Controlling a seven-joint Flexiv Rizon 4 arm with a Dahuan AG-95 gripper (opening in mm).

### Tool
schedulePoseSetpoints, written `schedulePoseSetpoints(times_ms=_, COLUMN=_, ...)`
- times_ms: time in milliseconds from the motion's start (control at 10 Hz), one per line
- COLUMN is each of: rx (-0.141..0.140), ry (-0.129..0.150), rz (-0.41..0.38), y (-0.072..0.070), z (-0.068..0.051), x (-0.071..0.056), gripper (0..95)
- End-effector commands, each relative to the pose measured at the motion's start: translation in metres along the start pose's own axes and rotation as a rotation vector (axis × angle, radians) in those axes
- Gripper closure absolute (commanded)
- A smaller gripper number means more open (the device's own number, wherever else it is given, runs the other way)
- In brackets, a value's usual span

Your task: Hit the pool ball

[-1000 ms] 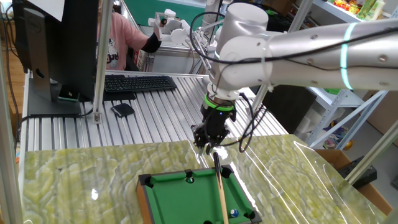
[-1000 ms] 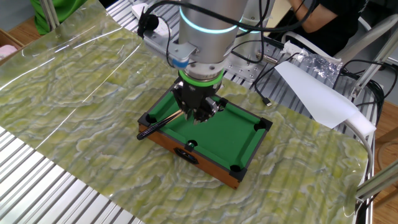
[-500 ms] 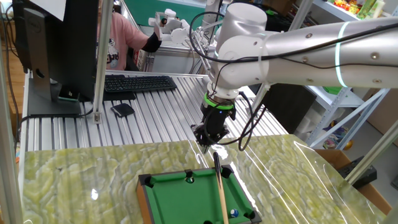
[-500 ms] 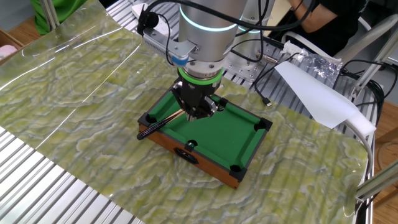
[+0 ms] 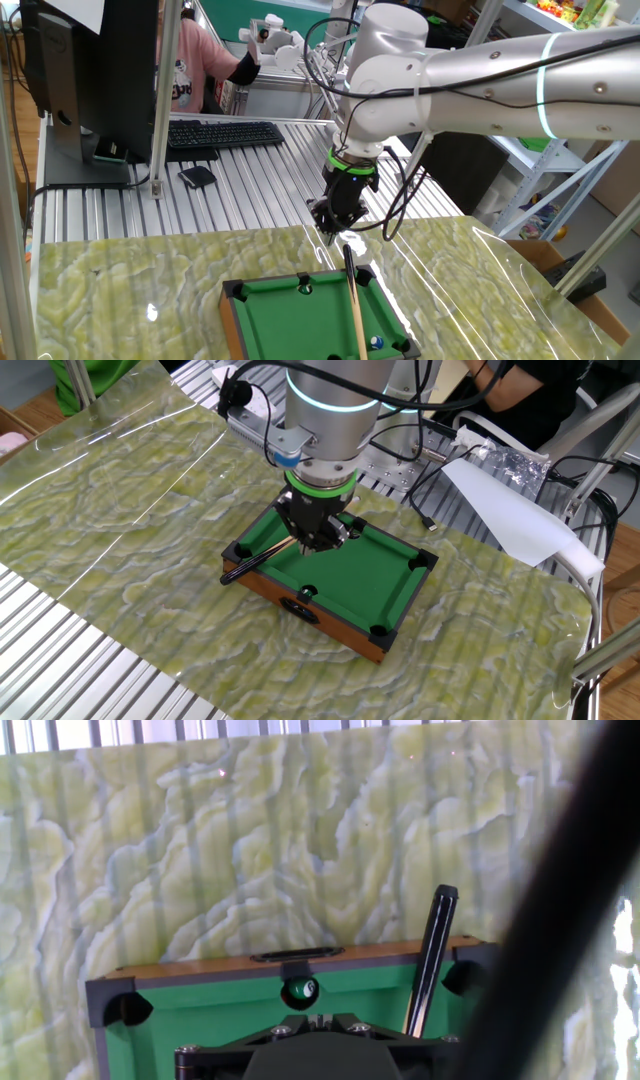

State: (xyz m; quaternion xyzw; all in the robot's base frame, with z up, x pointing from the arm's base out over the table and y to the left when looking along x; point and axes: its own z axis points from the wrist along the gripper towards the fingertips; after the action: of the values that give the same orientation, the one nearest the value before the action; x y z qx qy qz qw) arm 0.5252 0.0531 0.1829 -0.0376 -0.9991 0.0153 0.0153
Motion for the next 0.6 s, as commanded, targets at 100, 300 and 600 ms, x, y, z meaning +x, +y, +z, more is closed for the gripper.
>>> schedulePoseSetpoints(times_ms=100, rx=-0.003, ry=-0.004, rz=0.018, y=-0.0001, z=-0.0003, x=0.0017, gripper=95.0)
schedulePoseSetpoints(times_ms=300, rx=-0.007, ry=0.009, rz=0.053, y=-0.0001, z=-0.0004, x=0.0019, gripper=95.0)
schedulePoseSetpoints(times_ms=600, rx=-0.005, ry=0.044, rz=0.094, y=0.0002, z=-0.0008, x=0.0026, gripper=95.0)
